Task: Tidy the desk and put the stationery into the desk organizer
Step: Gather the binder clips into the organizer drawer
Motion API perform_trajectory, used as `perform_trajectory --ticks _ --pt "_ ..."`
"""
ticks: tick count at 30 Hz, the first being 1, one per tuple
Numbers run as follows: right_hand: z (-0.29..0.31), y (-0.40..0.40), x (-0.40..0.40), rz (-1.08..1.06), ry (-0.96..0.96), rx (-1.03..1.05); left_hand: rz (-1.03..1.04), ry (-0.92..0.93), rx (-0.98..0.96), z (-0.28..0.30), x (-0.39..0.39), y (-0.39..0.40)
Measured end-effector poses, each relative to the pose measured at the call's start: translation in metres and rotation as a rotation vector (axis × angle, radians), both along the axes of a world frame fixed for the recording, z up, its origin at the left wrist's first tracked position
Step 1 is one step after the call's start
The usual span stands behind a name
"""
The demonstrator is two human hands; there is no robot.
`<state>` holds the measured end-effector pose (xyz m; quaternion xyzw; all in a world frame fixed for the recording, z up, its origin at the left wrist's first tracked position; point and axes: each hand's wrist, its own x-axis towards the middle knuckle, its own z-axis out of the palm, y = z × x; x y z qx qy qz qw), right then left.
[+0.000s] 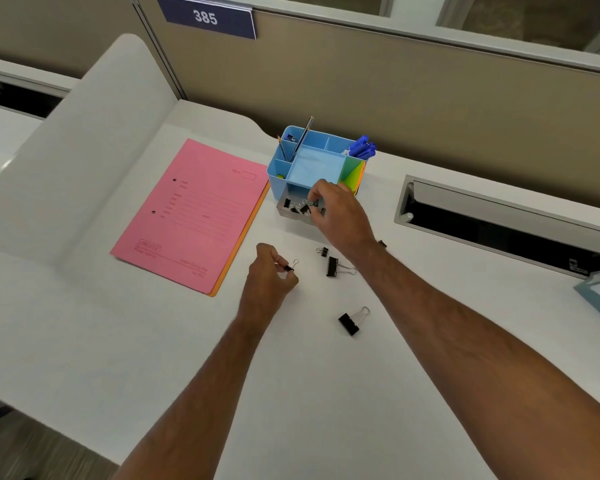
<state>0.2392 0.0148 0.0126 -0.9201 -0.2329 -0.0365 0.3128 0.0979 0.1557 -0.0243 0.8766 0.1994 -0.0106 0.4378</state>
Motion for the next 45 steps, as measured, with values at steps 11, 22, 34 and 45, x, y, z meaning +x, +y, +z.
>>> perform_trajectory --ticks 11,22,34,45 --pt "-0.021 -0.055 -0.031 -0.099 -0.038 0.081 -0.206 -0.278 0.244 0.053 0.077 0.032" --pt "-0.038 -0.062 -0.048 -0.08 0.11 0.04 -0.49 -0.232 0.516 0.062 0.126 0.021" --pt "-0.048 -0.042 -0.042 -0.062 0.258 -0.152 -0.191 -0.288 0.451 0.048 0.112 0.016" --pt "-0.054 -0.028 -0.035 -0.001 0.235 -0.397 0.035 -0.299 0.262 0.002 0.035 0.015"
